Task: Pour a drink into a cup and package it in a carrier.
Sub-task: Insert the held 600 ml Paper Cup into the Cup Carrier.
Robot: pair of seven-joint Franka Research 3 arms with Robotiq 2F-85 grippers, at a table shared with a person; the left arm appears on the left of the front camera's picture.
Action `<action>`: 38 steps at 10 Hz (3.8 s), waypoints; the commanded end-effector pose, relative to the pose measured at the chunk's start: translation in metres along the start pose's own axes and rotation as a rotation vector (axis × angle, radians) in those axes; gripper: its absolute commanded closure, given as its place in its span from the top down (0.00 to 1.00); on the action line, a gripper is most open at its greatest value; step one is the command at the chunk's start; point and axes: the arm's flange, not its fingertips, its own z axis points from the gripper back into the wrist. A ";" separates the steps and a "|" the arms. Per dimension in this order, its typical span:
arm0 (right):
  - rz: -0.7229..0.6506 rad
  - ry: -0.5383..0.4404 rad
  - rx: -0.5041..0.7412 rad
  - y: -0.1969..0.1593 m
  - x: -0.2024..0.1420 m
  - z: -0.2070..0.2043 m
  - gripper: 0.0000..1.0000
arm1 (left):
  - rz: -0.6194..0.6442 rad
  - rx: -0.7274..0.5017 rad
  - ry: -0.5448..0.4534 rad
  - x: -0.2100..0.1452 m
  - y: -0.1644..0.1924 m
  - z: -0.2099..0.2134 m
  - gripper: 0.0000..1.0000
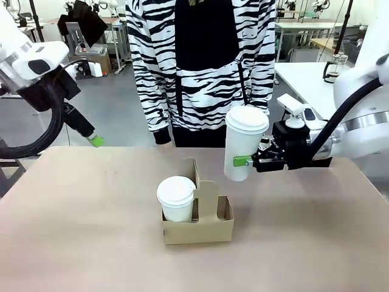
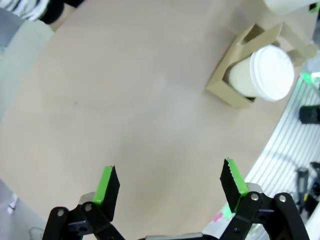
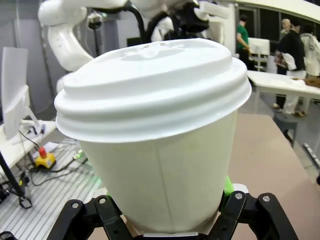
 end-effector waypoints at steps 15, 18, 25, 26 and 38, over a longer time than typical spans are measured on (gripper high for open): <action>-0.127 0.043 0.293 -0.020 -0.094 -0.057 0.81 | -0.362 -0.031 -0.120 -0.126 0.073 -0.056 1.00; -0.093 0.066 0.296 -0.021 -0.110 -0.056 0.81 | -0.362 -0.031 -0.120 -0.126 0.073 -0.056 1.00; -0.054 0.074 0.341 -0.026 -0.134 -0.052 1.00 | -0.362 -0.031 -0.120 -0.126 0.073 -0.056 1.00; -0.057 0.085 0.341 -0.027 -0.134 -0.050 1.00 | -0.362 -0.031 -0.120 -0.126 0.073 -0.056 1.00; -0.120 0.243 -0.080 -0.022 -0.018 0.105 1.00 | -0.362 -0.031 -0.120 -0.126 0.073 -0.056 1.00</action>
